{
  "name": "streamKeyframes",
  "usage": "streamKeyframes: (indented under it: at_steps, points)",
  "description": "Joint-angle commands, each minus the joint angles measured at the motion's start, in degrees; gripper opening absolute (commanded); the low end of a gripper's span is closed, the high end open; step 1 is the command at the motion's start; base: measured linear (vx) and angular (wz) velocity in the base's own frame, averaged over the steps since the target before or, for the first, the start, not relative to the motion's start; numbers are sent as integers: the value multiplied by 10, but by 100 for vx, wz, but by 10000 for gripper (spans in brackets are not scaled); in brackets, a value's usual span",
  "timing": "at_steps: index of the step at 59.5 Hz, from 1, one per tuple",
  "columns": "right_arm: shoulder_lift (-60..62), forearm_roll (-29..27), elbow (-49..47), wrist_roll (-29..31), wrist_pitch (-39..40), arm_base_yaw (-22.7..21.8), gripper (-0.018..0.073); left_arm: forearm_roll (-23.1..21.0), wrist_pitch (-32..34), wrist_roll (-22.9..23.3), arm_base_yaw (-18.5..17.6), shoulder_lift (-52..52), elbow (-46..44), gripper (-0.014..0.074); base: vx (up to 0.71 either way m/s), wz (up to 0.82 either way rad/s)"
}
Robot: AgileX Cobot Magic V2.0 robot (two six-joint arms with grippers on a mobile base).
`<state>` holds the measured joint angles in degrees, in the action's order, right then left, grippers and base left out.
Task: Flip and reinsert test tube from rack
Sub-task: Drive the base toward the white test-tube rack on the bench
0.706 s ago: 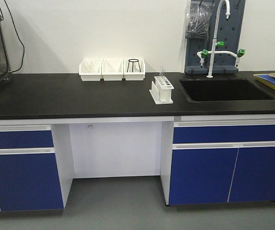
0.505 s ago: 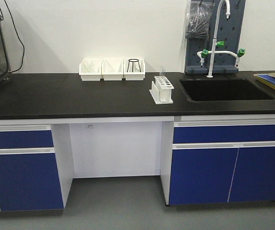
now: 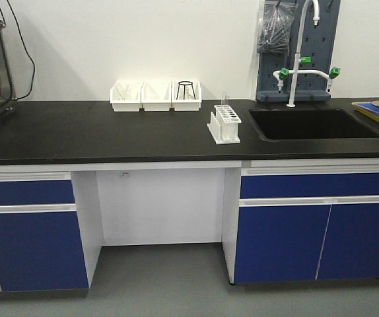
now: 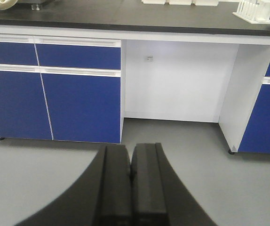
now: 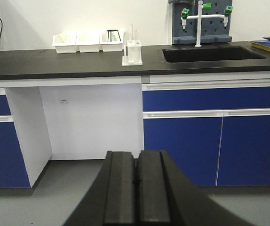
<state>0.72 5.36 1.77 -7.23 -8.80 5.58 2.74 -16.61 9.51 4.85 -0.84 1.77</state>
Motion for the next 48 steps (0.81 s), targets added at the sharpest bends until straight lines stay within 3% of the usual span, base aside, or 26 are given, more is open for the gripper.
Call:
streamKeyframes:
  at_steps: [1,25,48]
  points:
    - [0,2,0,3,49,-4,-8,-2,51,0,-3,-7,1,-6,7,1]
    - [0,2,0,3,49,-4,-8,-2,51,0,-3,-7,1,-6,20,0]
    - [0,2,0,3,49,-4,-8,-2,51,0,-3,-7,1,-6,41,8]
